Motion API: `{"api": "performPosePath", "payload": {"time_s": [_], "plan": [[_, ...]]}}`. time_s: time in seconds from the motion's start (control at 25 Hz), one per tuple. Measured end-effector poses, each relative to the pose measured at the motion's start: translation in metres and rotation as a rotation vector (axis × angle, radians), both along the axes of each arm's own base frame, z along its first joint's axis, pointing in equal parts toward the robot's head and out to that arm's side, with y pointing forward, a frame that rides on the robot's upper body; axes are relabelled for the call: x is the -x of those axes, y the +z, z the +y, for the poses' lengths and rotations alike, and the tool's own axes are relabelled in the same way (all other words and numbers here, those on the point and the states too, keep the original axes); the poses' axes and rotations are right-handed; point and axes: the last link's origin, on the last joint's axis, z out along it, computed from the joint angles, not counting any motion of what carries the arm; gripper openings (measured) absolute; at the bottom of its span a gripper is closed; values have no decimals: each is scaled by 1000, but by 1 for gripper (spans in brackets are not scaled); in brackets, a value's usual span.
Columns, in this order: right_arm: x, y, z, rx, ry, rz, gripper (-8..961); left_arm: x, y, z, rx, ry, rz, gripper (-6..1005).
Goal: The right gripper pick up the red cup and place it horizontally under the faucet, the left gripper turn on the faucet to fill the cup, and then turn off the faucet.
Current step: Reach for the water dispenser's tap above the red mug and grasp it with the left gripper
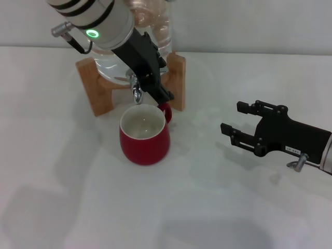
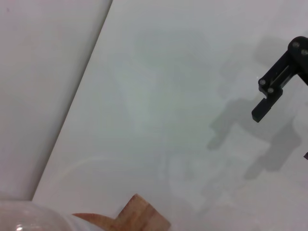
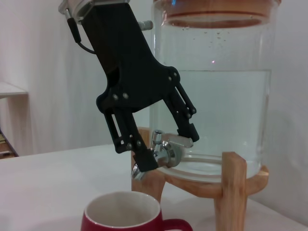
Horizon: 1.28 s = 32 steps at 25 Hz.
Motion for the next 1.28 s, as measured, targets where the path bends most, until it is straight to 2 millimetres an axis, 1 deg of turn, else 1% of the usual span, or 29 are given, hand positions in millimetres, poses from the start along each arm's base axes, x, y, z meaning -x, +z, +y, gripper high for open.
{"api": "performPosePath", "payload": {"time_s": [0.48, 0.84, 1.28], "plan": [[-5, 1, -5, 0, -14, 2, 632, -5, -5, -2, 13, -11, 1, 816], [-5, 1, -6, 6, -7, 7, 632, -8, -9, -7, 40, -13, 8, 817], [-3, 1, -5, 5, -2, 7, 632, -7, -9, -14, 79, -5, 16, 817]]}}
